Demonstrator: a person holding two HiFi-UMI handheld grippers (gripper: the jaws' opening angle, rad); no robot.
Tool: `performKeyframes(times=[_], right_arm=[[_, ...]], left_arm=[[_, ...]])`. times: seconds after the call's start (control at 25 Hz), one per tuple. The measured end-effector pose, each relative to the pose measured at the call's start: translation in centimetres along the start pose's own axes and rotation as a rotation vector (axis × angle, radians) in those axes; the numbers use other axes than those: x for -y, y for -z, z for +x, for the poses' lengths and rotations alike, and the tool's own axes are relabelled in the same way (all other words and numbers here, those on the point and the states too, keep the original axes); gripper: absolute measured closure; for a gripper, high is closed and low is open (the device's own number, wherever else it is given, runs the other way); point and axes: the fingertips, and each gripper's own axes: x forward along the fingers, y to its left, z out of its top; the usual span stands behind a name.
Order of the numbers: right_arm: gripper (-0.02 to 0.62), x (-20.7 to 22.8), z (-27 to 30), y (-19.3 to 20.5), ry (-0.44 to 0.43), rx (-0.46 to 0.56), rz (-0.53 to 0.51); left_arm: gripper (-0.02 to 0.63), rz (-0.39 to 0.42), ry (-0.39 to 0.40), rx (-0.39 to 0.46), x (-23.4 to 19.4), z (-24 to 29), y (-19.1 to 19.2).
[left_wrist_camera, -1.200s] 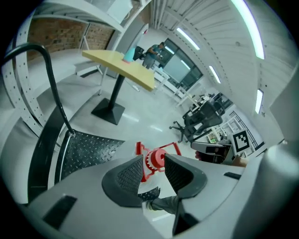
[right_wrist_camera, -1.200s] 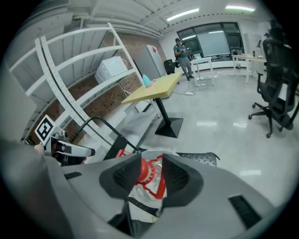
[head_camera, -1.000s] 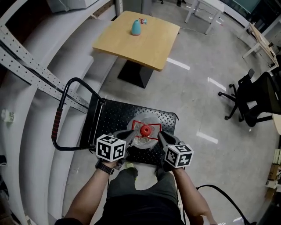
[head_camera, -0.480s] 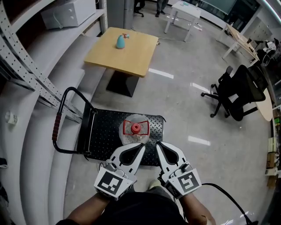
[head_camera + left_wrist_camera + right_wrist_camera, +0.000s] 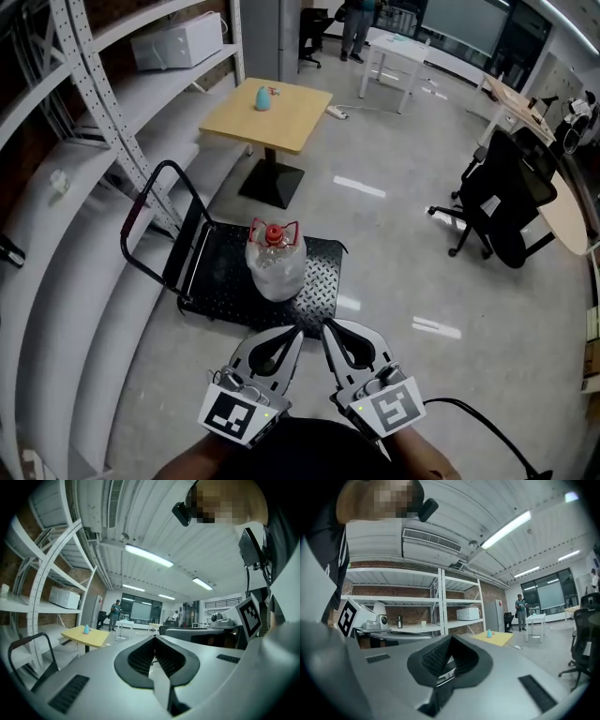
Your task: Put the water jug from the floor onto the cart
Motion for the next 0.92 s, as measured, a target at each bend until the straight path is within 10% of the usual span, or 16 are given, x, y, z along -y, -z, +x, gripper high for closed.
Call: performKeyframes(times=[0.4,0.92], right_arm=[[0.592,-6.1,-18.9,-2.9,-0.048,-0.004,0.008],[0.592,-10.4,-25.0,-3.4,-0.028,0.005,-0.025]], left_arm=[[0.601,-0.001,-0.051,-0.028,18.1,-9.1,-0.1],[0.601,0.052,0.009,0.052,24.0,-14.3,-0.5]])
